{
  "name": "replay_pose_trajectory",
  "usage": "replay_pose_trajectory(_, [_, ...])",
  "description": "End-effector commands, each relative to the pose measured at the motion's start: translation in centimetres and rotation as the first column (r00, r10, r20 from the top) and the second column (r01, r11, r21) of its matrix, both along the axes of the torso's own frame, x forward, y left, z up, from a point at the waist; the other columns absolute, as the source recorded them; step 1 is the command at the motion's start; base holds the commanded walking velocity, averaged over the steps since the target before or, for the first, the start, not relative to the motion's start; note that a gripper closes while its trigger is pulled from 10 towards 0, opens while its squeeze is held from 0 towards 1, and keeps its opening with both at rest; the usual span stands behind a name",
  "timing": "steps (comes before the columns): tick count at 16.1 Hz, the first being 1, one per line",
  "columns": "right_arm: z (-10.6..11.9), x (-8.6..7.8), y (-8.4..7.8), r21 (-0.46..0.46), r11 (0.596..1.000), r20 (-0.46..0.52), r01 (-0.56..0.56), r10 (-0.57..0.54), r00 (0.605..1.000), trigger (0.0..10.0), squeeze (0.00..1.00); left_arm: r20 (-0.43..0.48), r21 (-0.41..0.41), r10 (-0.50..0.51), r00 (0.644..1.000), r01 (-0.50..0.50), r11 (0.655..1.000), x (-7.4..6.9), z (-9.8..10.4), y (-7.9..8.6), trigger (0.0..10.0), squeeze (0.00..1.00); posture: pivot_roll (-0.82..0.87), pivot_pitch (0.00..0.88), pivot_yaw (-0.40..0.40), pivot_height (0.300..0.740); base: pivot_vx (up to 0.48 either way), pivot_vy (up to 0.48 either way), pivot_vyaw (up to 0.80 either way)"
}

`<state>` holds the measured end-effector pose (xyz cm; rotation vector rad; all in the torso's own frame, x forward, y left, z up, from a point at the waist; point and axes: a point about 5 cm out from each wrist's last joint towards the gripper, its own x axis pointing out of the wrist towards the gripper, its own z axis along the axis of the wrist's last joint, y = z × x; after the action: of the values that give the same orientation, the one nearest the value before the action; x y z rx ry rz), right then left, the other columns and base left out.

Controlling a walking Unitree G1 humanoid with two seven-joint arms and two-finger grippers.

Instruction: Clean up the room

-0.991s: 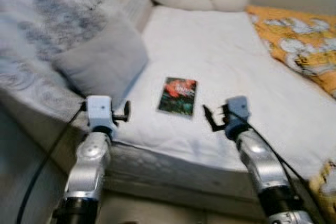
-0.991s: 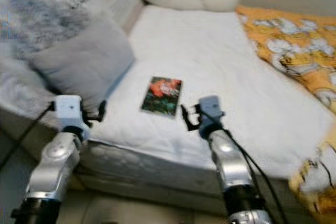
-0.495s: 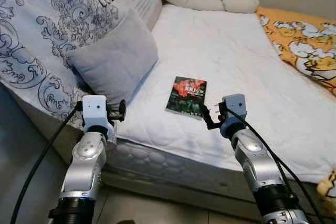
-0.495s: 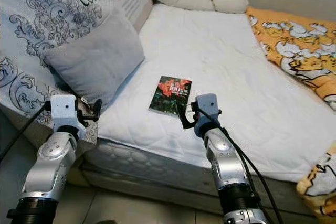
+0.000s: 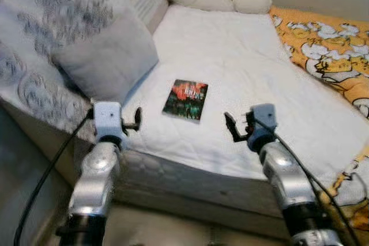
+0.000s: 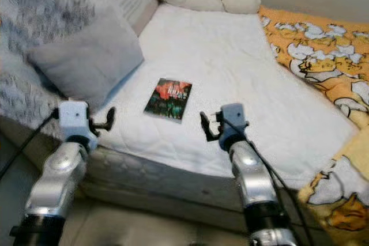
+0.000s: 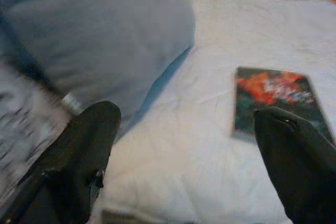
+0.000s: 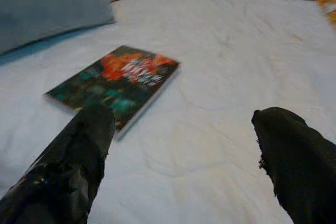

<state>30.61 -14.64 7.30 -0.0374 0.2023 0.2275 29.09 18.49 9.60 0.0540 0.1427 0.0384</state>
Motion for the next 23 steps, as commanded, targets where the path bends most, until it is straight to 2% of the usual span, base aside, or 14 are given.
replay_pose_trajectory(1, [0.27,0.24,0.04,0.003,1.0,0.004,0.0,0.0,1.0,10.0,0.0,0.005,0.009,-0.006,1.0,0.006,1.0,0.11,0.19,-0.14,10.0,1.0,-0.04,0.0,-0.036,0.74,0.0,-0.39,0.0])
replay_pose_trajectory(11, [0.15,0.26,0.0,-0.001,1.0,-0.002,0.002,-0.002,1.0,10.0,0.0,0.0,0.01,-0.009,1.0,0.009,1.0,0.12,0.1,-0.23,10.0,1.0,-0.04,0.0,-0.035,0.74,0.0,-0.385,0.0])
replay_pose_trajectory(13, [0.13,0.26,0.04,-0.001,1.0,-0.002,0.001,-0.001,1.0,10.0,0.0,0.004,0.021,-0.039,0.999,0.039,0.999,0.14,0.14,-0.5,10.0,1.0,-0.04,0.0,-0.035,0.74,0.0,-0.375,0.0])
replay_pose_trajectory(14, [0.14,0.26,0.07,-0.002,1.0,-0.001,0.0,0.0,1.0,10.0,0.0,-0.007,0.059,-0.057,0.998,0.057,0.997,0.18,0.15,-0.71,10.0,1.0,-0.04,0.0,-0.035,0.74,0.0,0.0,0.0])
replay_pose_trajectory(16, [0.17,0.29,0.13,-0.007,1.0,0.0,-0.006,0.006,1.0,10.0,0.0,0.0,0.032,-0.044,0.999,0.044,0.999,0.24,0.24,-0.82,10.0,1.0,-0.04,0.0,-0.035,0.74,0.0,0.0,0.0])
replay_pose_trajectory(21, [-0.12,0.41,0.02,-0.006,1.0,-0.027,0.009,-0.009,1.0,10.0,0.0,0.001,0.032,-0.034,0.999,0.034,0.999,0.32,0.17,-0.48,10.0,1.0,-0.04,0.0,-0.034,0.74,0.0,0.0,0.0])
replay_pose_trajectory(23, [-0.15,0.49,0.08,-0.003,1.0,-0.028,0.012,-0.013,1.0,10.0,0.0,0.004,0.029,-0.031,1.0,0.031,0.999,0.41,0.21,-0.44,10.0,1.0,-0.04,0.0,-0.032,0.74,0.0,0.0,-0.64])
